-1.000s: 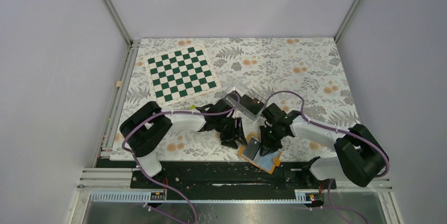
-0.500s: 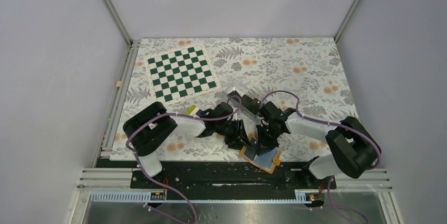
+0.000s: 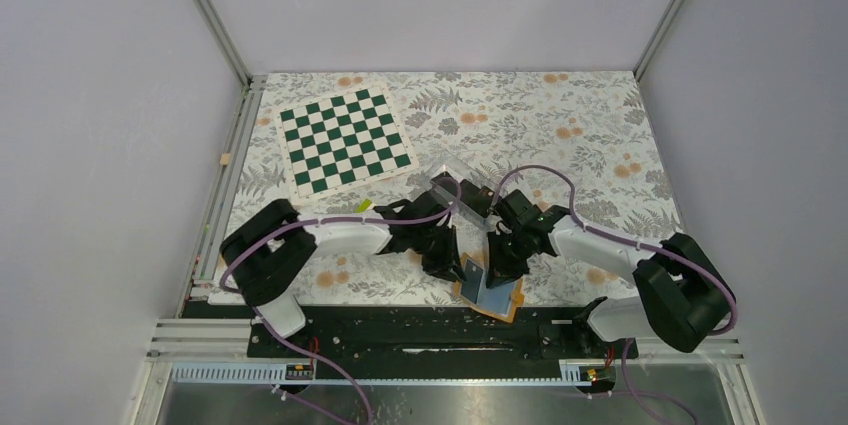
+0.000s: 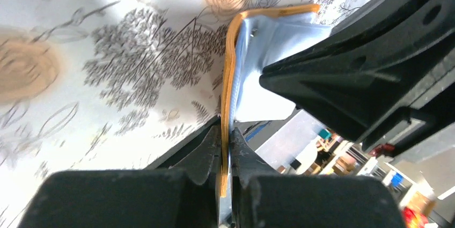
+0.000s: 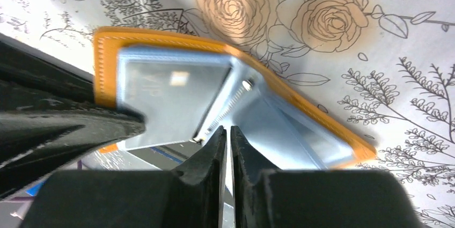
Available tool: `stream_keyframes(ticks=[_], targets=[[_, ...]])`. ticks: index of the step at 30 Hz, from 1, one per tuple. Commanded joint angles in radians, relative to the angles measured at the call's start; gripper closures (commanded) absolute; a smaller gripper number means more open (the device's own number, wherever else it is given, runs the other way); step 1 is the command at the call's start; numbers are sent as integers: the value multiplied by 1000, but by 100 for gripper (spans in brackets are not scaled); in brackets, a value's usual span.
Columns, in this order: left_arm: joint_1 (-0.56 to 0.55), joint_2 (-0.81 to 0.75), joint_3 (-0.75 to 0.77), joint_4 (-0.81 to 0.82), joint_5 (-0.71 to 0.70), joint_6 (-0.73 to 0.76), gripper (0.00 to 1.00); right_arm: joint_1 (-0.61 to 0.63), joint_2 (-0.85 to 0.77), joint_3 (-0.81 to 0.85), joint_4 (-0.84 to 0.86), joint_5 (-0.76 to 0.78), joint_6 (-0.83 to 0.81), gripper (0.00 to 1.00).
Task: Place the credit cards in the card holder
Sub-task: Close the card holder at the center of the board.
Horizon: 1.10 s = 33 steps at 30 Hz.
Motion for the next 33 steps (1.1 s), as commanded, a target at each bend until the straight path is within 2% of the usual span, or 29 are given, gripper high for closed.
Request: stream_keyframes(ticks=[1,7,11,18,24,28,29,33], targets=[[12,-141,29,-204,-183,55,100,6,-56,43,-14,13,-14,86],[45,-274,37,-404,-343,61,100,8,22,49,30,-43,-20,85],[47,-284,104,-557,-441,95,100,7,72,66,48,-43,-21,85],[18,-121,267,-739,-509,163,100,7,131,99,94,-43,-19,85],[-36,56,466,-933,-638,187,100,7,158,109,125,-68,4,85],[-63,100,520,-914,-599,192,100,6,145,101,122,-67,6,84],[-66,101,519,-887,-569,192,98,6,139,97,121,-68,10,84],[-69,83,457,-716,-393,178,69,6,119,87,119,-71,20,84]])
